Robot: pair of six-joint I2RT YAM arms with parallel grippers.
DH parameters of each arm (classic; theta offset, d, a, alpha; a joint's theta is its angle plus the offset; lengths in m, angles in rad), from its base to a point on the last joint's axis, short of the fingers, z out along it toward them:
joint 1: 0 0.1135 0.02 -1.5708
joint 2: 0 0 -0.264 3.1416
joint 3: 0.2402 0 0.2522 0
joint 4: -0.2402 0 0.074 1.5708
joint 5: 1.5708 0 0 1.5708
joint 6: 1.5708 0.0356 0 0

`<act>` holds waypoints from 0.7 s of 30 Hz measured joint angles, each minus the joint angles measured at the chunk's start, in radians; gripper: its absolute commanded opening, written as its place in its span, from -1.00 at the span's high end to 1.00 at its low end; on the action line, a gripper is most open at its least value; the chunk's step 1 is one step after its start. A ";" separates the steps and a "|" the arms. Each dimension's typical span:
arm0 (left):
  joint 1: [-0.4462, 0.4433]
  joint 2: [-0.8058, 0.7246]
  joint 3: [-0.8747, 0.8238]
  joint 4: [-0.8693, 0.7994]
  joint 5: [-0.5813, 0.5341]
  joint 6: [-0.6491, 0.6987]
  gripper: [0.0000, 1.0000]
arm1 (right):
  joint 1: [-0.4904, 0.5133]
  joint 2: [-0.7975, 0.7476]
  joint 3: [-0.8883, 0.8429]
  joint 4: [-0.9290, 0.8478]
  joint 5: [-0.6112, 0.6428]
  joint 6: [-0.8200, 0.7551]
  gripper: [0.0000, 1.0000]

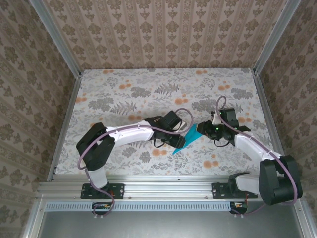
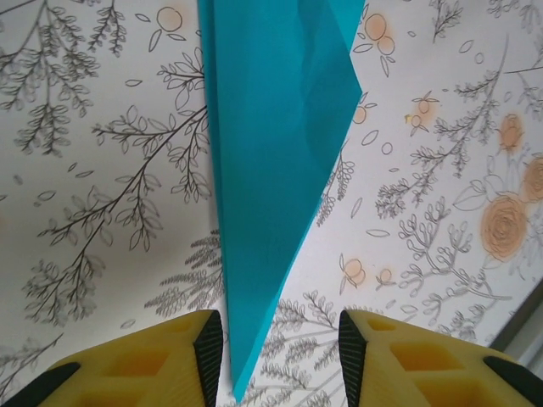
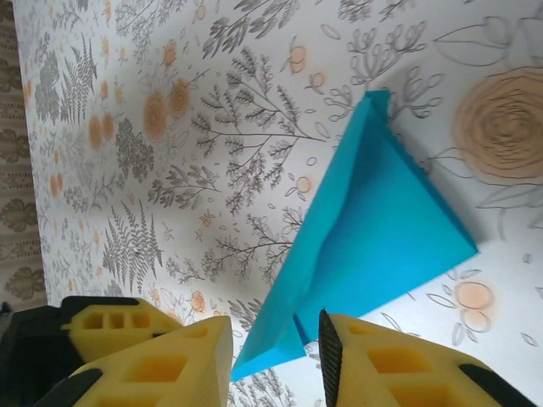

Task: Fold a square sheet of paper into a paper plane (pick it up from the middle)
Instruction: Move a paper plane to the center of the table.

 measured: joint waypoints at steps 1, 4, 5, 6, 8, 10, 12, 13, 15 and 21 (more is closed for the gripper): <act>-0.003 0.015 0.008 0.000 -0.004 0.002 0.14 | -0.013 -0.004 0.000 -0.010 -0.007 -0.003 0.25; -0.015 0.055 0.032 -0.005 -0.019 0.010 0.14 | -0.038 -0.005 -0.005 -0.026 -0.027 -0.009 0.22; -0.019 0.067 0.042 -0.011 -0.027 0.012 0.14 | -0.043 -0.005 -0.008 -0.027 -0.032 -0.010 0.22; -0.022 0.078 0.052 -0.018 -0.034 0.015 0.14 | -0.049 -0.005 -0.013 -0.027 -0.039 -0.011 0.22; -0.027 0.096 0.066 -0.030 -0.053 0.018 0.16 | -0.057 -0.005 -0.023 -0.031 -0.051 -0.014 0.21; -0.031 0.107 0.070 -0.039 -0.067 0.019 0.20 | -0.061 -0.005 -0.031 -0.035 -0.058 -0.018 0.20; -0.031 0.117 0.070 -0.049 -0.081 0.019 0.26 | -0.063 -0.005 -0.036 -0.035 -0.063 -0.021 0.20; -0.031 0.122 0.070 -0.052 -0.086 0.022 0.31 | -0.063 -0.005 -0.038 -0.035 -0.066 -0.021 0.20; -0.031 0.128 0.070 -0.059 -0.100 0.024 0.38 | -0.063 -0.005 -0.041 -0.034 -0.072 -0.022 0.20; -0.031 0.136 0.070 -0.060 -0.114 0.030 0.61 | -0.065 -0.003 -0.050 -0.034 -0.083 -0.024 0.20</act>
